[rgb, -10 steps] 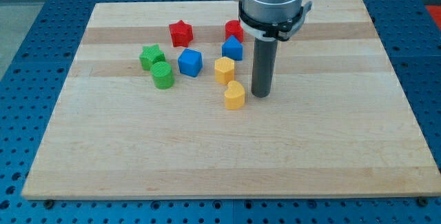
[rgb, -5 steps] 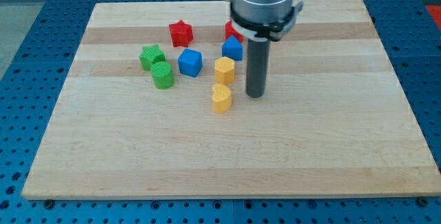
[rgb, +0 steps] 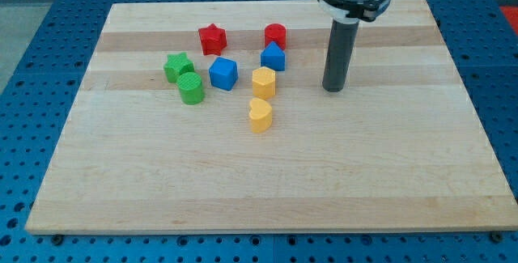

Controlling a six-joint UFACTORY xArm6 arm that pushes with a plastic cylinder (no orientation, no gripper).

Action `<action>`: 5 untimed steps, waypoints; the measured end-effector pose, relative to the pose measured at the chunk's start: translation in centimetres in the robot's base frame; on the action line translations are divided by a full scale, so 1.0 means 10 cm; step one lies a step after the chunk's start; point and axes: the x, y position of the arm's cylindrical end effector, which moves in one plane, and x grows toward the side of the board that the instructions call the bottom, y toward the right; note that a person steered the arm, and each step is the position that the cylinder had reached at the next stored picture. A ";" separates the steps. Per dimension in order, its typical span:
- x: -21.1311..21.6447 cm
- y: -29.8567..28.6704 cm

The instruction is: Push the red circle into the red star

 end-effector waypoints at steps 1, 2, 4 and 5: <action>0.00 -0.08; 0.00 -0.10; -0.02 -0.09; -0.38 -0.09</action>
